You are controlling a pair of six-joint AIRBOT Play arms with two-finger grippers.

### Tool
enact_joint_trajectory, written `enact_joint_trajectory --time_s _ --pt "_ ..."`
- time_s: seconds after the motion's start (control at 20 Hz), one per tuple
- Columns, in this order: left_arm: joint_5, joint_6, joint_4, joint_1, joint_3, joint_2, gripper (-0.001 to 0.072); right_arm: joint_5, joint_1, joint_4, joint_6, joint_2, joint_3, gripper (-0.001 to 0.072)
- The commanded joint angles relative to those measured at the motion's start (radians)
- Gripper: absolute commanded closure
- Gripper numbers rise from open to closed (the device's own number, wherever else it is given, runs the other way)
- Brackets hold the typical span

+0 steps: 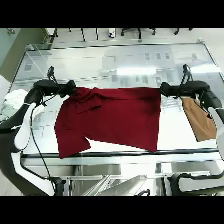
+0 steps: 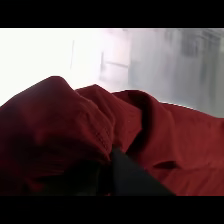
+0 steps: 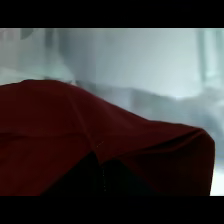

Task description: Fold the shirts.

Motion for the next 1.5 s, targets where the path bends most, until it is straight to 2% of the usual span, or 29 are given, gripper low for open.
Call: enact_joint_trajectory --time_s 0.0,0.05,0.1,0.15,0.25,0.35,0.45,0.7,1.05,1.2,1.25,1.3,1.4,1.45 --pt "0.167 -0.002 0.006 0.029 0.156 -0.105 0.0059 0.017 -0.011 0.003 -0.001 -0.033 -0.003 0.0592" --pt "0.234 -0.010 0.008 0.050 0.200 -0.111 0.0010 -0.009 -0.030 0.003 0.000 -0.021 -0.003 0.0361" --pt "0.301 -0.010 0.009 0.079 0.243 -0.111 0.0010 -0.048 -0.056 0.003 0.000 -0.005 -0.003 0.0298" --pt "0.381 -0.016 0.008 0.123 0.293 -0.111 0.0011 -0.114 -0.098 0.003 -0.002 0.018 -0.003 0.0301" --pt "0.579 -0.054 0.017 0.223 0.384 -0.111 0.0011 -0.298 -0.196 -0.018 -0.008 0.066 -0.005 0.0395" --pt "0.791 -0.055 0.018 0.321 0.410 -0.110 0.0011 -0.481 -0.276 -0.056 -0.007 0.114 -0.041 0.0406" --pt "0.917 -0.048 0.020 0.392 0.335 -0.093 0.0011 -0.563 -0.317 -0.082 -0.006 0.180 -0.158 0.0406" --pt "0.841 0.108 0.178 0.448 0.006 -0.037 0.0012 -0.542 -0.333 -0.185 -0.007 0.337 -0.469 0.0406" --pt "0.767 0.132 0.271 0.446 -0.088 -0.072 0.0013 -0.557 -0.334 -0.193 -0.007 0.410 -0.538 0.0406" --pt "0.758 0.139 0.217 0.425 -0.088 -0.072 0.0013 -0.556 -0.334 -0.192 -0.007 0.410 -0.541 0.0406" --pt "0.752 0.155 0.182 0.407 -0.088 -0.072 0.0095 -0.555 -0.332 -0.193 -0.007 0.408 -0.544 0.0406" --pt "0.752 0.187 0.148 0.383 -0.088 -0.072 0.0273 -0.550 -0.332 -0.193 -0.007 0.408 -0.550 0.0406" --pt "0.756 0.218 0.139 0.322 -0.088 -0.072 0.0458 -0.533 -0.332 -0.195 -0.008 0.407 -0.574 0.0405" --pt "0.758 0.238 0.150 0.298 -0.088 -0.072 0.0596 -0.521 -0.332 -0.206 -0.007 0.407 -0.588 0.0392"
